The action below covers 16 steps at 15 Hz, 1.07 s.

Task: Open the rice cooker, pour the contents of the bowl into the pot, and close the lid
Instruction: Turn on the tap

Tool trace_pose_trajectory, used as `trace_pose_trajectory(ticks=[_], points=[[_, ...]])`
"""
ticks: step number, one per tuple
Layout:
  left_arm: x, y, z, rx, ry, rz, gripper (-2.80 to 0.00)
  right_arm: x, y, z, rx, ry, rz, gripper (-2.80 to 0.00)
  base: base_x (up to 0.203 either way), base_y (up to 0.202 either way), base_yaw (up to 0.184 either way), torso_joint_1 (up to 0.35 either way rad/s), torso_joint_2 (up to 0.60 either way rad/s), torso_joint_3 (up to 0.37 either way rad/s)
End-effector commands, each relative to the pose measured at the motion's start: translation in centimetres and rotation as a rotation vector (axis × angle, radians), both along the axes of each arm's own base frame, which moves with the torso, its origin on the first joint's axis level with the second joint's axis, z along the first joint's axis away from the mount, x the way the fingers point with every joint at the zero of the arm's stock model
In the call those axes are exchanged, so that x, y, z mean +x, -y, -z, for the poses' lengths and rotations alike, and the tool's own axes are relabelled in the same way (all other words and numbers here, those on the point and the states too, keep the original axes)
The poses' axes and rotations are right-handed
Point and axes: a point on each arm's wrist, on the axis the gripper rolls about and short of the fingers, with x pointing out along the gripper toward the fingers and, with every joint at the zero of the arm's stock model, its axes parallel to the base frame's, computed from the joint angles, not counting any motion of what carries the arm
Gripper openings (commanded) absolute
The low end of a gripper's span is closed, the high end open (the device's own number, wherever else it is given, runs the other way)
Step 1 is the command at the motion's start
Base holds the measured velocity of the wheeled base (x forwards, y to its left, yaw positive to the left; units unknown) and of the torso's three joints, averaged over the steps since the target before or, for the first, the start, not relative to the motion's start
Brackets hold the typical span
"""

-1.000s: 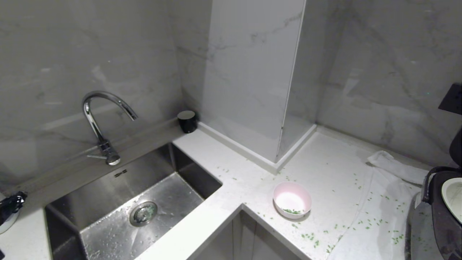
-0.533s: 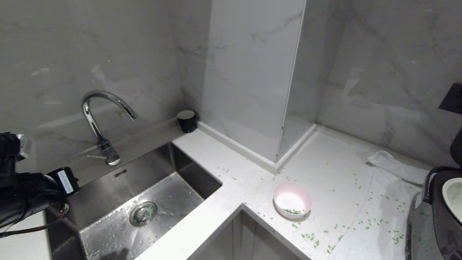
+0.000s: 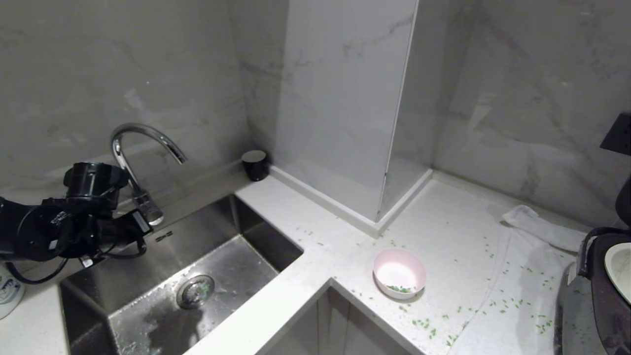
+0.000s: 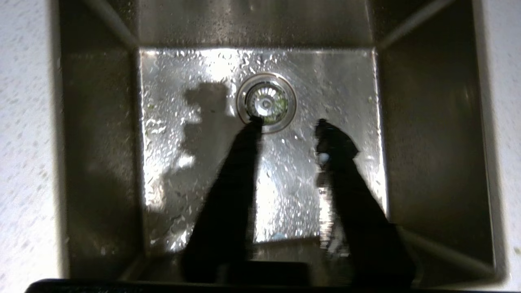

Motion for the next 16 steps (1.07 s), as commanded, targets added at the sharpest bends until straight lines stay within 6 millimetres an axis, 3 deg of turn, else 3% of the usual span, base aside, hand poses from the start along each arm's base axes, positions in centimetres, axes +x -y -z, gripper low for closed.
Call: trace_pose_trajectory(ticks=[1, 11, 16], points=[[2.8, -0.9, 2.0, 0.0, -0.039, -0.028, 0.0, 0.0, 0.0, 0.1, 0.0, -0.002, -0.001, -2.8, 0.0, 0.0, 0.0, 0.0, 0.0, 0.0], [10.4, -7.2, 5.5, 0.053, 0.017, -0.182, 0.0, 0.0, 0.0, 0.0, 0.0, -0.001, -0.001, -2.8, 0.0, 0.0, 0.0, 0.0, 0.0, 0.0], [12.8, -8.1, 5.3, 0.1, 0.109, -0.175, 0.0, 0.0, 0.0, 0.1, 0.0, -0.001, -0.001, -2.8, 0.0, 0.0, 0.0, 0.0, 0.0, 0.0]])
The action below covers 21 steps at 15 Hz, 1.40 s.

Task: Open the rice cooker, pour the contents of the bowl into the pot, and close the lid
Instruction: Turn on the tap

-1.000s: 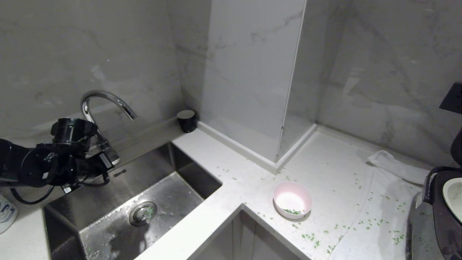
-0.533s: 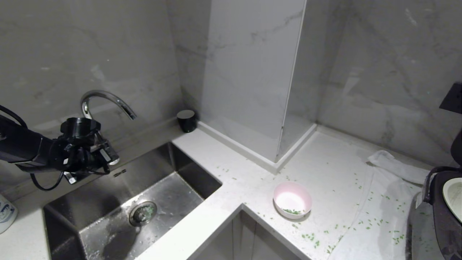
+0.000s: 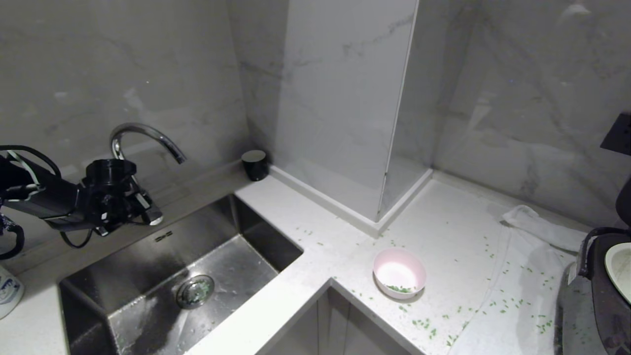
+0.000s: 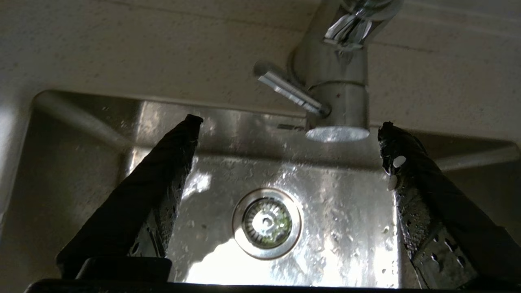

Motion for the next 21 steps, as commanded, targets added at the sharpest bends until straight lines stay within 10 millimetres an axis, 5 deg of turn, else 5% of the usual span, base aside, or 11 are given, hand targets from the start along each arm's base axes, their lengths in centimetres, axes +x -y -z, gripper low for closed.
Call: trace_pose_trajectory(ticks=[1, 6, 13, 14, 15, 21], points=[[1.3, -0.5, 0.8, 0.009, 0.011, -0.02, 0.0, 0.0, 0.0, 0.1, 0.0, -0.002, 0.0, -2.8, 0.0, 0.0, 0.0, 0.0, 0.0, 0.0], [2.3, -1.8, 0.4, 0.028, 0.045, -0.052, 0.0, 0.0, 0.0, 0.0, 0.0, -0.001, -0.001, -2.8, 0.0, 0.0, 0.0, 0.0, 0.0, 0.0], [2.9, -2.6, 2.3, 0.034, 0.01, -0.064, 0.0, 0.0, 0.0, 0.1, 0.0, -0.001, -0.001, -2.8, 0.0, 0.0, 0.0, 0.0, 0.0, 0.0], [3.2, -2.7, 2.6, 0.035, 0.013, -0.066, -1.16, 0.0, 0.0, 0.1, 0.0, -0.003, -0.002, -2.8, 0.0, 0.0, 0.0, 0.0, 0.0, 0.0], [3.5, -2.8, 2.9, 0.035, 0.013, -0.068, -2.8, 0.0, 0.0, 0.1, 0.0, 0.0, -0.001, -2.8, 0.0, 0.0, 0.0, 0.0, 0.0, 0.0], [3.6, -3.4, 2.3, 0.055, 0.031, -0.104, -2.8, 0.0, 0.0, 0.1, 0.0, -0.002, -0.001, -2.8, 0.0, 0.0, 0.0, 0.0, 0.0, 0.0]])
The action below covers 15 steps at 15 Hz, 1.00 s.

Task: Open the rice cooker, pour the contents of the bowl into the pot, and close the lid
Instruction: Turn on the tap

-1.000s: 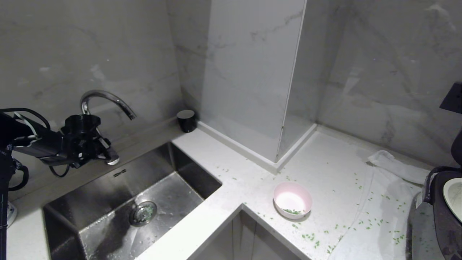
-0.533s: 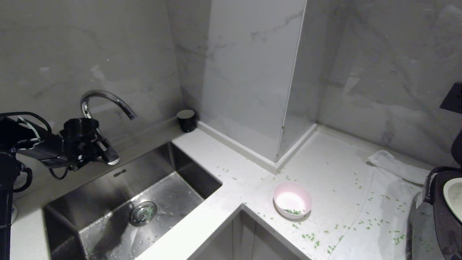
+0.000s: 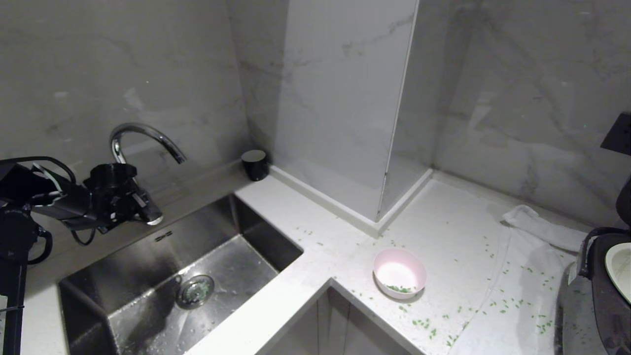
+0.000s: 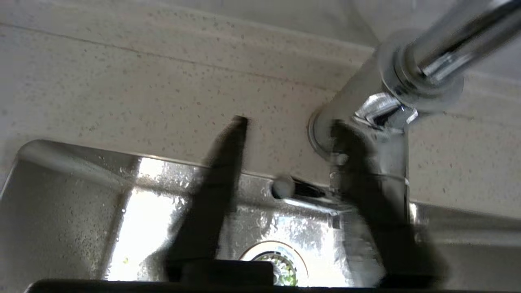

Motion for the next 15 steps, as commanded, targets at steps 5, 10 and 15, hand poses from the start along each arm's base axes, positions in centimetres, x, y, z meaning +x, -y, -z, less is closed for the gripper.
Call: trace_pose_trajectory(ticks=[5, 10, 15], points=[[-0.15, -0.34, -0.15, 0.0, 0.002, -0.012, -2.8, 0.01, 0.0, 0.04, 0.0, -0.001, -0.001, -2.8, 0.0, 0.0, 0.0, 0.0, 0.0, 0.0], [-0.61, -0.04, -0.29, 0.0, -0.015, -0.007, -2.8, 0.0, 0.0, 0.05, 0.0, 0.0, -0.001, -2.8, 0.0, 0.0, 0.0, 0.0, 0.0, 0.0], [-0.97, 0.28, -0.78, 0.0, -0.016, 0.0, -2.8, 0.01, 0.0, 0.04, 0.0, -0.001, 0.0, -2.8, 0.0, 0.0, 0.0, 0.0, 0.0, 0.0]])
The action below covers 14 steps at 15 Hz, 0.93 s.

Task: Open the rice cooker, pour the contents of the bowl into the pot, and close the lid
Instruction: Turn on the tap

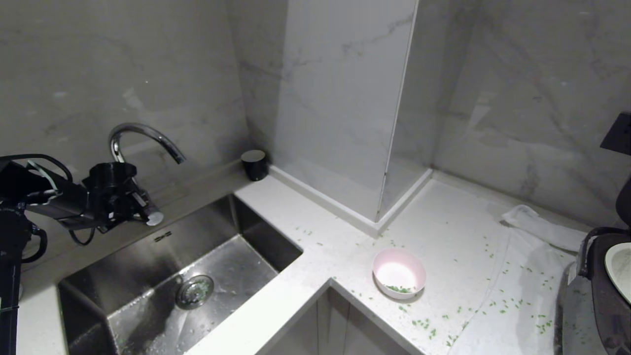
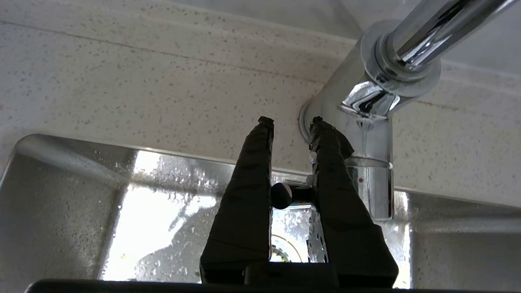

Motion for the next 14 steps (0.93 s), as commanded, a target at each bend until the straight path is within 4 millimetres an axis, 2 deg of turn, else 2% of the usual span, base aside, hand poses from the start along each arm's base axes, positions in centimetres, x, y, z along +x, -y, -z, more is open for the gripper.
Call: trace_pose_trajectory(ticks=[1, 14], points=[[-0.23, 0.12, -0.47, 0.005, 0.006, 0.0, -2.8, 0.01, 0.0, 0.04, 0.0, -0.001, -0.001, -2.8, 0.0, 0.0, 0.0, 0.0, 0.0, 0.0], [0.3, -0.17, -0.55, 0.016, 0.018, 0.0, -2.8, 0.02, 0.0, 0.05, 0.0, -0.002, -0.001, -2.8, 0.0, 0.0, 0.0, 0.0, 0.0, 0.0]])
